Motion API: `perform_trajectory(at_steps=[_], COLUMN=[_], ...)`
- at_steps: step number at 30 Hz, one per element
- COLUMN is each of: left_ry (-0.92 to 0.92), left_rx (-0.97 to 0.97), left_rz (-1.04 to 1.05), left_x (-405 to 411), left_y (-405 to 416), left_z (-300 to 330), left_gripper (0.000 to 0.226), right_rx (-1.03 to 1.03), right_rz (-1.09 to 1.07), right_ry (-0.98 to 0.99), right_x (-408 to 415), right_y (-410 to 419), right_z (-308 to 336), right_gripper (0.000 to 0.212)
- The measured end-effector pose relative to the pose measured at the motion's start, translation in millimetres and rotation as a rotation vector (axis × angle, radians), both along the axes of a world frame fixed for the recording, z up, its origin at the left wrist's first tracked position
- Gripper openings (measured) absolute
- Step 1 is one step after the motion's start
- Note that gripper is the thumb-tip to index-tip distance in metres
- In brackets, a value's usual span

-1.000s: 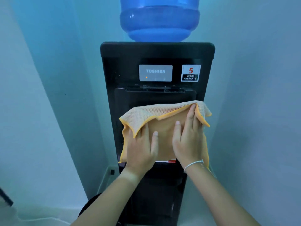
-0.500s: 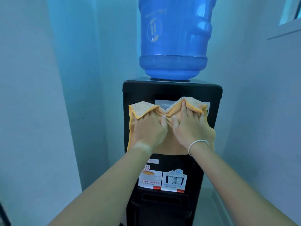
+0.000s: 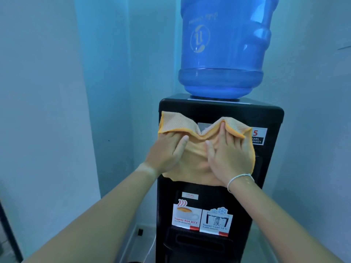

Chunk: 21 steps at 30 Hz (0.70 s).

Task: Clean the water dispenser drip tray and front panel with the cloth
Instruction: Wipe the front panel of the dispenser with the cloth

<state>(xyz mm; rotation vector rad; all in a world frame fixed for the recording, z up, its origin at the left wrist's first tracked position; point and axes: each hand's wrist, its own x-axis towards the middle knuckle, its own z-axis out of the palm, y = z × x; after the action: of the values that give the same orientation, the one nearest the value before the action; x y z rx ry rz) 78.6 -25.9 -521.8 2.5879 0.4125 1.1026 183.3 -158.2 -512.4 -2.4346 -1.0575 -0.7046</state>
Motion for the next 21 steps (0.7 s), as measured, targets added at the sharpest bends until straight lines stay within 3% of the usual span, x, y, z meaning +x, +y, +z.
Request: perform_trajectory(at_steps=[3,7,12,14,18,21], left_ry=[-0.043,-0.073,-0.103,-0.106,-0.088,-0.032], left_rx=[-0.024,-0.073,-0.026,-0.03,-0.018,0.115], left_rz=[0.07,0.071,0.053,0.017,-0.073,-0.078], left_x=[1,-8,-23,-23,-16,-5], left_y=[6,12,23,20,4,-11], left_z=[-7,-14,-24,-25,-19,-8], left_gripper=[0.053,0.037,0.059,0.058,0.032,0.041], right_rx=[0.004,-0.073,-0.13,-0.13,-0.082,-0.064], right_rz=[0.031,0.208,0.26,0.249,0.156,0.011], right_ry=[0.008,-0.074,-0.183,-0.183,-0.099,-0.005], right_x=[-6,-24,-40,-37,-17,7], right_y=[6,33,61,58,23,-13], right_z=[2,7,13,11,5,-2], right_gripper=[0.066,0.058,0.054,0.054,0.058,0.062])
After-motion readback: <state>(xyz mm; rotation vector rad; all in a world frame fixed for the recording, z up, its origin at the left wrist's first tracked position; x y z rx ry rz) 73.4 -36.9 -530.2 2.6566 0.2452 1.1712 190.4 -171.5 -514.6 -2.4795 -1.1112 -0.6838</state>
